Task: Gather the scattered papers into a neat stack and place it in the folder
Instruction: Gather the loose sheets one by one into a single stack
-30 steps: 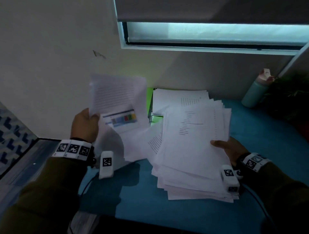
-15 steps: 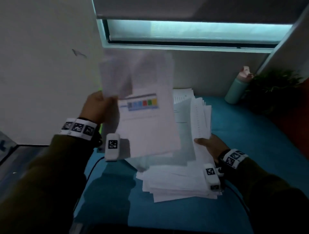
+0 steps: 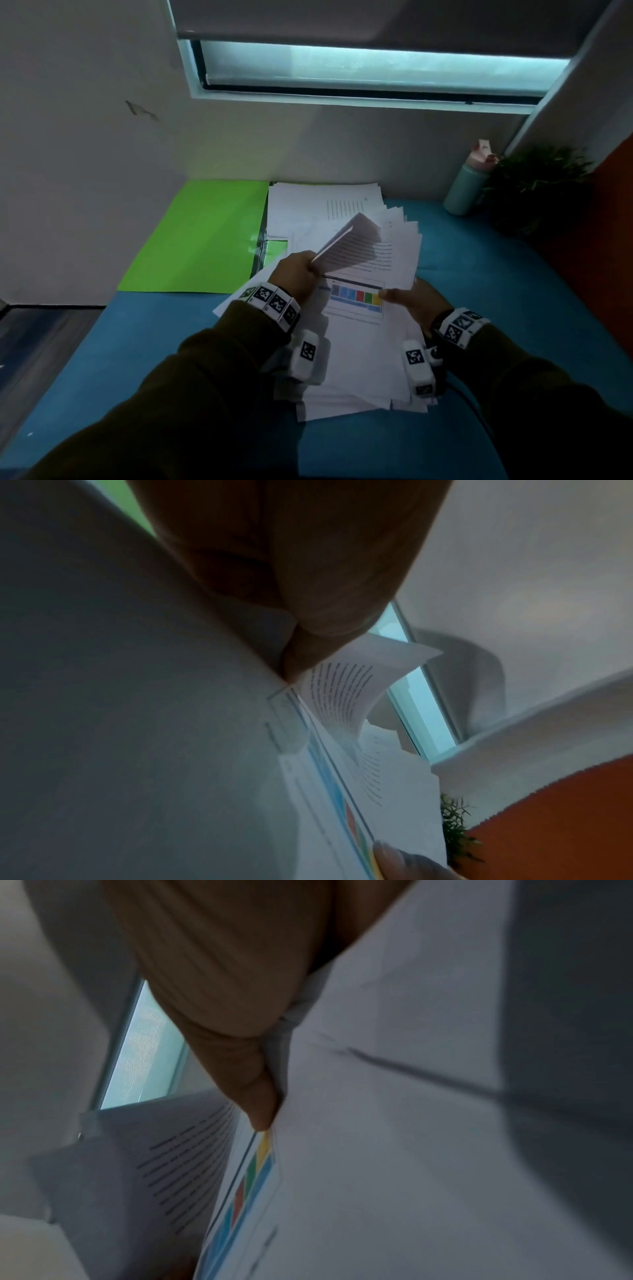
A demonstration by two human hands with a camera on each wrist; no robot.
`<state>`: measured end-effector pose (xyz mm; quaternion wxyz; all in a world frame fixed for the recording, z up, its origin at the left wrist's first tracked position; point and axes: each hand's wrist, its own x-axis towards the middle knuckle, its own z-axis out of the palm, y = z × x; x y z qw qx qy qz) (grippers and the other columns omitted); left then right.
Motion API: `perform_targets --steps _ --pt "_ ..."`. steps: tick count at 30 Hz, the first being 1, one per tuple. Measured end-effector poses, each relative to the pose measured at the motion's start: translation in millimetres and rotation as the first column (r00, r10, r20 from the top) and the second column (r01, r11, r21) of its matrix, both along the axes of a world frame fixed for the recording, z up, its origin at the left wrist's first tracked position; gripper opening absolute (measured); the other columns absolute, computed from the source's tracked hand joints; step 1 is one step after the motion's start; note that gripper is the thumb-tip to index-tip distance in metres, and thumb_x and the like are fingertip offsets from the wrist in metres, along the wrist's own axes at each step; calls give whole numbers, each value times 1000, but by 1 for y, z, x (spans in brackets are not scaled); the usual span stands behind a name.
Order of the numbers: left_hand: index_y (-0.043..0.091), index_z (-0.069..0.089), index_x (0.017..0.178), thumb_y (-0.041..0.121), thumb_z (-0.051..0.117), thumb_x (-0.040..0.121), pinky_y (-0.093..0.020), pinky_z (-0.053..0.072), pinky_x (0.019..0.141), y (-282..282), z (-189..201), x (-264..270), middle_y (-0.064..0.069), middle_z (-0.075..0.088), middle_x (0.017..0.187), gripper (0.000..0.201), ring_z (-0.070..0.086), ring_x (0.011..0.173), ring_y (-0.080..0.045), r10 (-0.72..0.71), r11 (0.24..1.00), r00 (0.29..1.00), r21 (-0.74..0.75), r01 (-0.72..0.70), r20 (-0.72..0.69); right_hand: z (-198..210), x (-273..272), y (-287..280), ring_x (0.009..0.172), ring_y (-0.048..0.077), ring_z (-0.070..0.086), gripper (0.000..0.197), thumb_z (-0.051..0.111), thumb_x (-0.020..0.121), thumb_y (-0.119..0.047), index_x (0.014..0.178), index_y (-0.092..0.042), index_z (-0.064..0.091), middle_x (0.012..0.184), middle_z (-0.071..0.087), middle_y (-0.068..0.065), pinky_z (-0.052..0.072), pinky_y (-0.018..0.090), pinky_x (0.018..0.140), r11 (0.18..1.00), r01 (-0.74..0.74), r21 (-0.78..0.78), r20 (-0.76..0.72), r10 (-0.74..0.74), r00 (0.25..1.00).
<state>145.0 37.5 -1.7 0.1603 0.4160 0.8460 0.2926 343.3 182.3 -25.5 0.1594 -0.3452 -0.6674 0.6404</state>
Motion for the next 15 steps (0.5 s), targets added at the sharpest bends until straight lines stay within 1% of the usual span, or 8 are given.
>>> perform_targets --steps 3,5,7,8,10,12,13,15 --pt "8 65 105 7 51 90 -32 44 80 2 -3 -1 -18 71 105 21 64 100 -33 -26 999 999 27 25 25 -6 1 2 106 27 67 51 80 60 -23 109 -17 68 116 70 9 48 48 100 999 25 -24 -30 -26 999" --pt "7 62 106 8 51 91 -33 45 80 0 -5 1 -17 70 104 19 64 100 -33 -23 999 998 41 21 57 -5 1 0 109 27 65 49 78 63 -18 112 -16 68 119 69 10 46 47 102 999 31 -32 -55 -33 998" --pt "5 60 111 12 54 92 -36 48 83 -3 -4 1 -15 68 109 21 63 103 -33 5 992 995 125 -17 100 -1 5 -1 111 30 63 48 75 71 -6 118 -9 65 119 68 12 46 48 102 996 56 -74 -83 -62 995" --pt "4 60 118 15 56 94 -38 49 89 -5 -4 -1 -16 65 117 27 61 109 -32 47 984 994 167 -63 103 1 8 -2 111 31 63 46 72 76 0 121 -5 63 119 68 13 47 47 101 992 72 -106 -99 -82 992" --pt "3 53 133 24 57 96 -43 43 105 -10 -3 -13 -18 54 136 43 51 125 -32 198 963 980 179 -201 37 6 17 -1 107 30 65 42 65 82 3 124 -5 61 118 68 13 52 42 94 986 97 -138 -128 -115 985" --pt "4 43 141 34 59 94 -45 37 110 -16 -5 -27 -18 44 145 58 42 133 -34 302 953 952 34 -301 -41 10 28 5 101 27 68 41 64 83 1 123 -9 62 114 70 10 57 35 83 982 133 -136 -155 -154 976" --pt "4 40 142 39 62 92 -46 37 109 -19 -6 -33 -18 42 146 65 41 134 -34 299 949 951 -78 -306 -83 11 33 8 98 27 69 39 64 84 0 121 -11 63 112 71 9 58 33 78 979 147 -139 -161 -169 972" --pt "5 37 142 48 65 87 -46 40 107 -20 -8 -39 -18 42 145 75 41 132 -35 219 932 963 -260 -254 -158 12 43 15 94 26 70 36 62 84 1 116 -14 65 109 72 9 59 31 72 974 159 -164 -180 -188 966"
